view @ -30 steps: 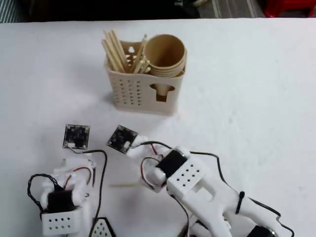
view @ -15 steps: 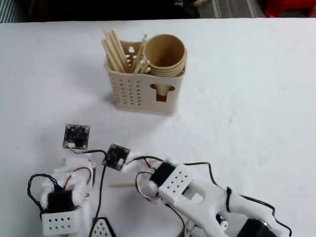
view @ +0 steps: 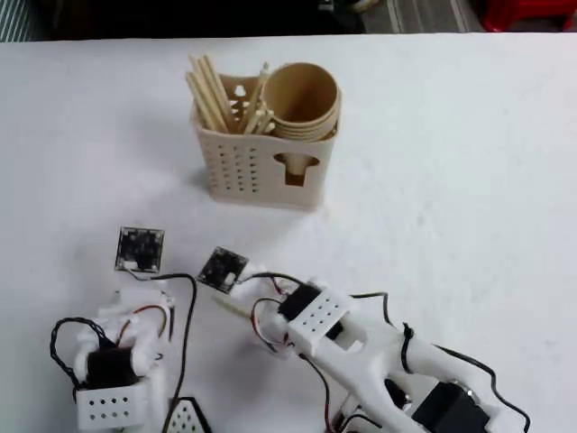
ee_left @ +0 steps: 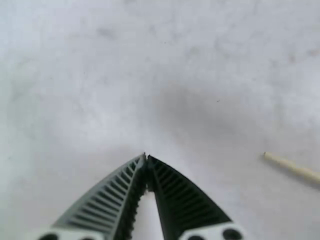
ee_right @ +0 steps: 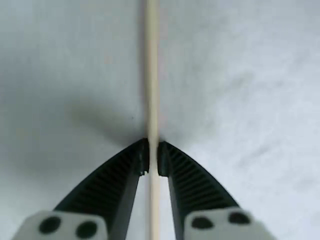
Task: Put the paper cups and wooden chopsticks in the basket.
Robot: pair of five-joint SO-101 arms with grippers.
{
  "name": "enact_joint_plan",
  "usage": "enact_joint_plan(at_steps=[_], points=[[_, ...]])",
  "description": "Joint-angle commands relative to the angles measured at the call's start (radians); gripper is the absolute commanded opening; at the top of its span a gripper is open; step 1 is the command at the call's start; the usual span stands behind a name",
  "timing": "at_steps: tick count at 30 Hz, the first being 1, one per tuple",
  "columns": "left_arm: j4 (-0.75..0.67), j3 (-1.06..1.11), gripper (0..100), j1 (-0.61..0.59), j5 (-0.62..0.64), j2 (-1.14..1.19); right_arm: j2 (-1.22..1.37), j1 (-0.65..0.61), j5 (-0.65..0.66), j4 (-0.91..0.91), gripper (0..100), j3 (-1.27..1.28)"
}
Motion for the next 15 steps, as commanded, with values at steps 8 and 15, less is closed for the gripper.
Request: enact_joint_plan(at_steps=[8, 15], points=[[0.005, -0.005, 2, 0.019, 0.009, 0.004, -0.042, 0.108, 0.008, 0.097, 1.9, -0.008], [0.005, -0.005, 2, 0.019, 0.009, 0.004, -0.404, 0.173, 0.009, 0.188, 1.8, -0.014]])
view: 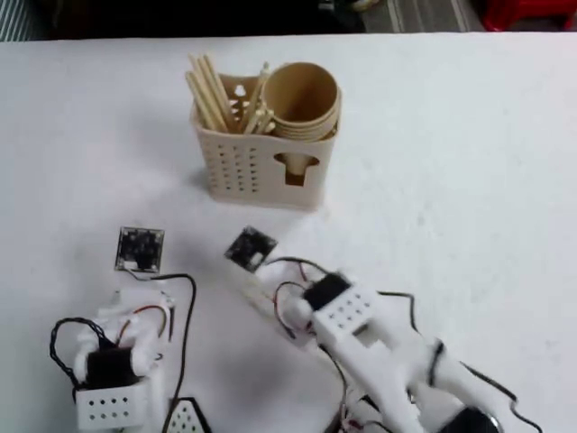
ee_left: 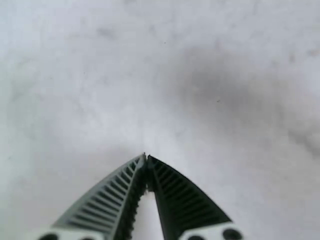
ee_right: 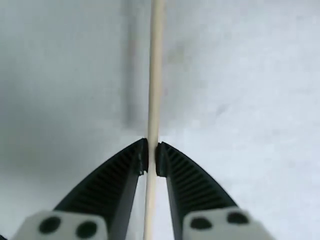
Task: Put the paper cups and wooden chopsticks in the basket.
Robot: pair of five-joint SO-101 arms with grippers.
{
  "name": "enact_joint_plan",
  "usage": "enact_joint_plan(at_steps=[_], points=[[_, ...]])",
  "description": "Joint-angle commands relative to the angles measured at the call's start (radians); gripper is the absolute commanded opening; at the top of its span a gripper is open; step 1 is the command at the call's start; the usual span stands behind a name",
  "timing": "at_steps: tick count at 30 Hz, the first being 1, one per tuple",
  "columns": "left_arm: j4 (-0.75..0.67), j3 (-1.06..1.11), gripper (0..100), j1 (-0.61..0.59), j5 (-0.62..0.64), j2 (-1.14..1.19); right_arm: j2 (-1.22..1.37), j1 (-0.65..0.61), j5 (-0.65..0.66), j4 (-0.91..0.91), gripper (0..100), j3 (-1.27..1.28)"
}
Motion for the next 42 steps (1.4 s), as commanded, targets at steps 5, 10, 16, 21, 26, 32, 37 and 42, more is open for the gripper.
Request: enact_joint_plan(at_steps=[5, 10, 16, 21, 26, 32, 37, 42], points=[[0.005, -0.005, 2, 0.019, 0.009, 0.004, -0.483, 0.019, 0.009, 0.093, 1.8, -0.089], [0.005, -0.005, 2, 0.019, 0.009, 0.004, -0.650, 0.015, -0.003, 0.042, 1.8, -0.163], [0.005, -0.005, 2, 0.019, 0.009, 0.004, -0.661, 0.015, -0.109, -0.202, 1.8, -0.226], [0.005, -0.005, 2, 0.019, 0.009, 0.004, -0.659, 0.015, -0.112, -0.538, 1.8, -0.222], [0.005, -0.005, 2, 0.019, 0.009, 0.004, -0.582, 0.019, -0.104, -0.812, 1.8, -0.222], [0.005, -0.005, 2, 0.019, 0.009, 0.004, -0.369, 0.021, -0.103, -1.193, 1.8, -0.230], [0.005, -0.005, 2, 0.019, 0.009, 0.004, -0.159, 0.054, -0.040, -1.489, 1.8, -0.236], [0.005, -0.005, 2, 0.019, 0.009, 0.004, 0.041, 0.133, -0.035, -1.610, 1.8, -0.298]])
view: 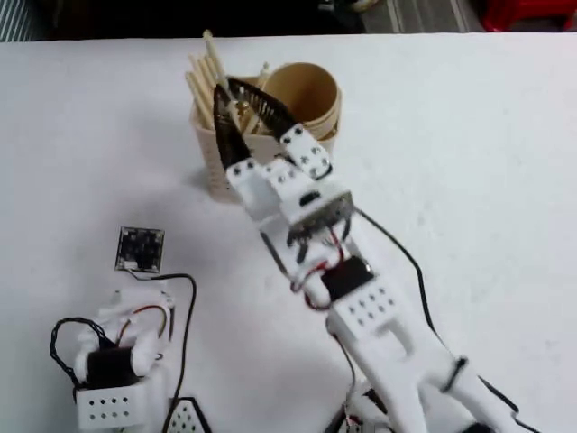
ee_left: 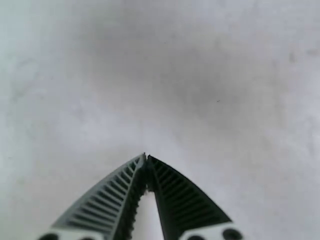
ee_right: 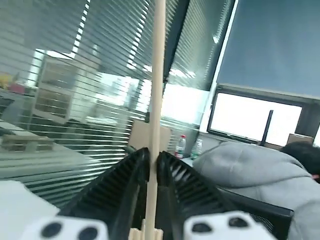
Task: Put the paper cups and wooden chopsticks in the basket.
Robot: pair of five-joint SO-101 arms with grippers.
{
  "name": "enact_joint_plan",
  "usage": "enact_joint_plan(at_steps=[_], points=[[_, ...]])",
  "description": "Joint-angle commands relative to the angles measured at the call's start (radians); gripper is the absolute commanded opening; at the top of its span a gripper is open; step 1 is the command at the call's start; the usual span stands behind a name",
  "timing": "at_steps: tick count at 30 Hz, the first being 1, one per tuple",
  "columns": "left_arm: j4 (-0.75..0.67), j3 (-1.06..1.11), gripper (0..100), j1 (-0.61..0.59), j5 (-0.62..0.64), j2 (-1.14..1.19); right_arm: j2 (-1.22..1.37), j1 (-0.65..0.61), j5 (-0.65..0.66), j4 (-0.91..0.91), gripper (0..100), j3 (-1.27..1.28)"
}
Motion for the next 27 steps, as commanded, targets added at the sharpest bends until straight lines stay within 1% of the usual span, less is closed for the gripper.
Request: enact_joint_plan(at_steps=[1, 6, 10, 14, 15, 17, 19, 22, 24, 27], points=[[0.005, -0.005, 2, 0.019, 0.009, 0.004, 0.104, 0.045, 0.012, -0.064, 1.8, -0.101], [0.005, -0.005, 2, 0.019, 0.009, 0.004, 0.194, 0.054, -0.083, -0.058, 2.2, -0.117], [0.005, -0.005, 2, 0.019, 0.009, 0.004, 0.196, 0.054, -0.092, 0.031, 2.7, -0.118], [0.005, -0.005, 2, 0.019, 0.009, 0.004, 0.176, 0.054, -0.092, 0.114, 12.6, -0.118], [0.005, -0.005, 2, 0.019, 0.009, 0.004, 0.160, 0.054, -0.092, 0.153, 14.7, -0.118], [0.005, -0.005, 2, 0.019, 0.009, 0.004, 0.105, 0.054, -0.092, 0.237, 14.5, -0.117], [0.005, -0.005, 2, 0.019, 0.009, 0.004, 0.031, 0.053, -0.094, 0.343, 10.4, -0.110], [0.005, -0.005, 2, 0.019, 0.009, 0.004, -0.099, 0.053, -0.094, 0.547, 0.9, -0.109], [0.005, -0.005, 2, 0.019, 0.009, 0.004, -0.182, 0.053, -0.109, 0.707, 3.7, -0.104], [0.005, -0.005, 2, 0.019, 0.009, 0.004, -0.292, 0.056, -0.173, 0.915, 1.7, -0.081]])
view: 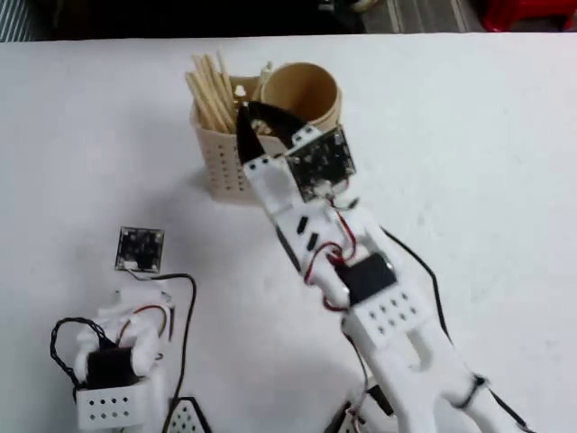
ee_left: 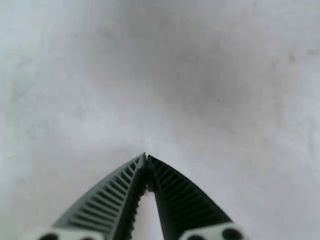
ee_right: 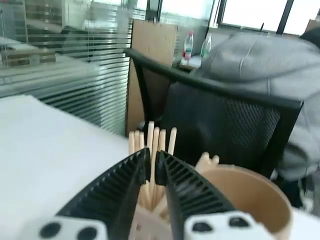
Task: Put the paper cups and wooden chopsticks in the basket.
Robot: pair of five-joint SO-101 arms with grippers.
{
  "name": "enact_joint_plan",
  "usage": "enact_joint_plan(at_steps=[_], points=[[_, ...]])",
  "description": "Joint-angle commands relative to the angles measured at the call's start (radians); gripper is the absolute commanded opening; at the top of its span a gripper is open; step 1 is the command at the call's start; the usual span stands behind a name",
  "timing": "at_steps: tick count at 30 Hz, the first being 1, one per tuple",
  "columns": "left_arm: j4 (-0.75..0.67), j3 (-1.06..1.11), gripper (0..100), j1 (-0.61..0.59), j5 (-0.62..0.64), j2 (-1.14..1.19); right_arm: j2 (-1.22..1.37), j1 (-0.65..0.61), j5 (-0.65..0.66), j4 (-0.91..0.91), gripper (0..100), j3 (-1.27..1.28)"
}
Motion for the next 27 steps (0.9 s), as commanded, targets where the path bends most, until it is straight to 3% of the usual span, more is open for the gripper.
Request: enact_joint_plan(at_steps=[1, 6, 17, 27], points=[[0.005, -0.005, 2, 0.019, 0.009, 0.004, -0.147, 0.012, -0.049, 0.252, 1.6, -0.003], [0.005, -0.005, 2, 0.019, 0.009, 0.004, -0.291, 0.038, -0.049, 0.449, 1.8, 0.078], [0.005, -0.005, 2, 0.019, 0.009, 0.004, -0.489, 0.308, -0.048, 0.575, 1.9, 0.273], [0.005, -0.005, 2, 0.019, 0.009, 0.004, -0.776, 0.435, -0.046, 0.654, 2.0, 0.569]])
